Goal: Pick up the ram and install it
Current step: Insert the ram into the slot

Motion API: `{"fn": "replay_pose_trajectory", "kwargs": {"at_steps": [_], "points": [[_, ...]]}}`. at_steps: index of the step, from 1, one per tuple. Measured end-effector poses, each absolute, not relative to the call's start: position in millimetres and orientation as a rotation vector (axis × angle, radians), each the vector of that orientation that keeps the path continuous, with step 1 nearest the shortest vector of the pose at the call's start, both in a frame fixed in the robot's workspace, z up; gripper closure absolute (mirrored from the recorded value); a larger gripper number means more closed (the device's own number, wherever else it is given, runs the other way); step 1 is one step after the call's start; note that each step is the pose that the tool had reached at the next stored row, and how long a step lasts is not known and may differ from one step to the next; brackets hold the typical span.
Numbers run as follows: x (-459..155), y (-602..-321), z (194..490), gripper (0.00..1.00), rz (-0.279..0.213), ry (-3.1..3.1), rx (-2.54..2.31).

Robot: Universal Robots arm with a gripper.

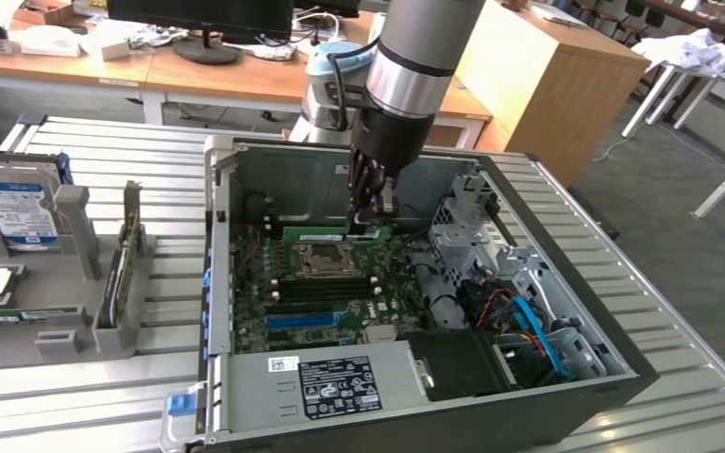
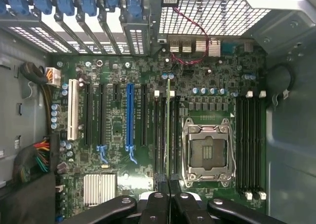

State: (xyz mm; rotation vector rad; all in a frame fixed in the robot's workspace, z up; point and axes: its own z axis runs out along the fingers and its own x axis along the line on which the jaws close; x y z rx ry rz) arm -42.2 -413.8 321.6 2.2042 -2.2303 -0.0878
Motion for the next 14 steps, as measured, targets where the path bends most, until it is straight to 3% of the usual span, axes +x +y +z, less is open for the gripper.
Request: {"fn": "replay_pose_trajectory", "kwargs": {"at_steps": [14], "points": [[-42, -414, 307, 0.88, -0.088, -2.230, 2.204]]}}
